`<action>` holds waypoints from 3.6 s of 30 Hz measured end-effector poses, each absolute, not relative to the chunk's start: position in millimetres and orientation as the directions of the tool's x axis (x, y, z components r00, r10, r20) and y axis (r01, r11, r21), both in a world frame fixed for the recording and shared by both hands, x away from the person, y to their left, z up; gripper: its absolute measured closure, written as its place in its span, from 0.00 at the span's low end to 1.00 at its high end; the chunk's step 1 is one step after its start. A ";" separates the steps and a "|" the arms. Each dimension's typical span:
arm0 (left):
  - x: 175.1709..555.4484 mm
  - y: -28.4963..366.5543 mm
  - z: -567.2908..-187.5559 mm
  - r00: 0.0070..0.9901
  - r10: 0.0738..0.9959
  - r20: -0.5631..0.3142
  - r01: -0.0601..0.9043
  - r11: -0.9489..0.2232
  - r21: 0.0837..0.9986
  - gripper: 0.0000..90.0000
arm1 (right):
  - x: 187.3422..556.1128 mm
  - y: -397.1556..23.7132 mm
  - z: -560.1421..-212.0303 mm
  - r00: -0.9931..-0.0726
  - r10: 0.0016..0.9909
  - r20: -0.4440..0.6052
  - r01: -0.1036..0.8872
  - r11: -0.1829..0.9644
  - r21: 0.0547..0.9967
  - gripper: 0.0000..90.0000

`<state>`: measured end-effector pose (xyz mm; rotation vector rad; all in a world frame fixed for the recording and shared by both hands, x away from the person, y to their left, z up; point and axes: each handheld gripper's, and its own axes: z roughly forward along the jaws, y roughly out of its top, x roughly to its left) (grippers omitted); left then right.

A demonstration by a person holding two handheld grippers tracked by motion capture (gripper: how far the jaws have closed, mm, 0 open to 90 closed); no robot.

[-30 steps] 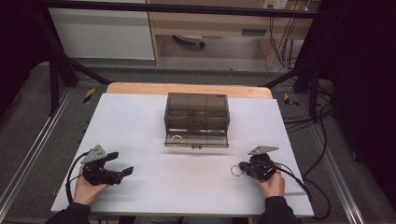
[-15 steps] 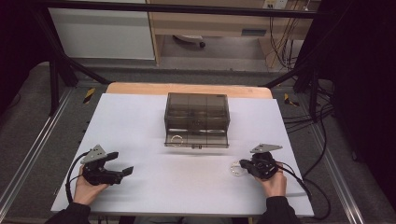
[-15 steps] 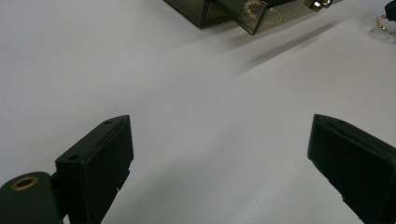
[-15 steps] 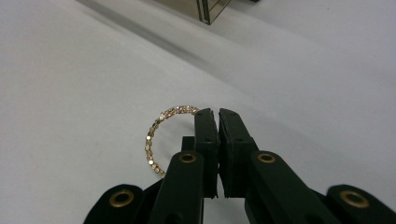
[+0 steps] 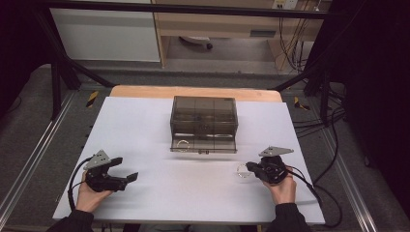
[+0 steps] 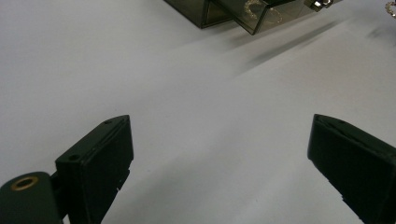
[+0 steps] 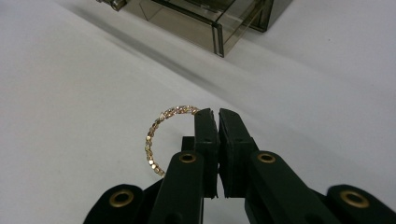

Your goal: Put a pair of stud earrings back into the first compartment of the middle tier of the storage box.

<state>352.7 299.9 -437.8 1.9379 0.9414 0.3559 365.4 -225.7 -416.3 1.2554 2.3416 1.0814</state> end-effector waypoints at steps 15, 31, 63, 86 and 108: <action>352.6 299.9 -438.0 0.664 0.737 -0.125 0.471 -0.282 0.836 0.08 | 363.2 -214.4 -395.6 -0.609 0.787 0.098 0.564 0.343 0.751 0.97; 352.6 299.8 -438.0 0.664 0.737 -0.124 0.471 -0.284 0.835 0.08 | 369.1 -191.7 -376.3 -0.638 0.764 0.092 0.536 0.355 0.766 0.97; 352.8 300.3 -438.2 0.665 0.736 -0.125 0.471 -0.283 0.835 0.08 | 404.1 -116.0 -357.4 -0.692 0.716 0.093 0.479 0.358 0.801 0.97; 352.9 300.6 -438.3 0.666 0.735 -0.124 0.470 -0.285 0.836 0.08 | 436.4 -62.7 -365.8 -0.693 0.713 0.103 0.477 0.346 0.808 0.97; 353.3 300.7 -438.7 0.667 0.734 -0.125 0.471 -0.286 0.834 0.08 | 461.6 -41.4 -400.8 -0.667 0.737 0.106 0.508 0.346 0.789 0.97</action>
